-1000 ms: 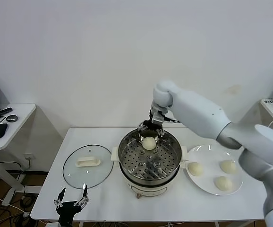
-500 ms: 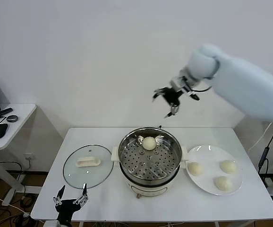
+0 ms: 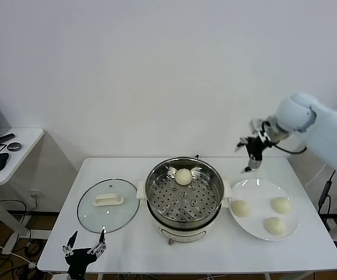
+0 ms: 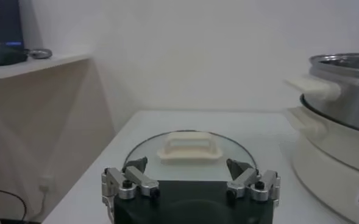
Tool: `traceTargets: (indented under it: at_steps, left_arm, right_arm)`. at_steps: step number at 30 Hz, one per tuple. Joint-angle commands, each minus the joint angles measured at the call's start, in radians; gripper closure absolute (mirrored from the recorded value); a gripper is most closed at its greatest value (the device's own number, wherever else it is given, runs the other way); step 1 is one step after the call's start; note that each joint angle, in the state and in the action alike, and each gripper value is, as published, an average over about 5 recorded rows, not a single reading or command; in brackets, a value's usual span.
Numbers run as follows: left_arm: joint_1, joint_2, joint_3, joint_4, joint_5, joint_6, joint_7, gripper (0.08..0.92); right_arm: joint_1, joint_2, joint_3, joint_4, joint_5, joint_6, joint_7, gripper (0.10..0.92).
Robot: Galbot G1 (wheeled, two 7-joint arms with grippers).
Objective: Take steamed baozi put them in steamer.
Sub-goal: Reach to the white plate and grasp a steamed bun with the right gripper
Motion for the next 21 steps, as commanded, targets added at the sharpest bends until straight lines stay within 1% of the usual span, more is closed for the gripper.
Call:
traceTargets:
  at_steps: [1, 4, 10, 21]
  left_arm:
    - [0.009, 0.001, -0.004, -0.01, -0.001, 0.001, 0.001, 0.177]
    - [0.01, 0.0, -0.005, -0.01, 0.0, 0.001, 0.0, 0.177]
    - [0.007, -0.002, -0.002, 0.003, 0.002, 0.0, 0.0, 0.177]
    - [0.02, -0.009, 0.0, 0.002, 0.005, -0.002, 0.0, 0.177]
  right_arm:
    - [-0.288, -0.055, 0.128, 0.013, -0.151, -0.071, -0.024, 0.203]
    - [-0.319, -0.051, 0.132, 0.004, -0.166, -0.055, -0.016, 0.203]
    - [-0.374, -0.005, 0.18, -0.045, -0.173, -0.041, 0.06, 0.203]
    - [-0.44, 0.046, 0.233, -0.081, -0.209, -0.025, 0.079, 0.203]
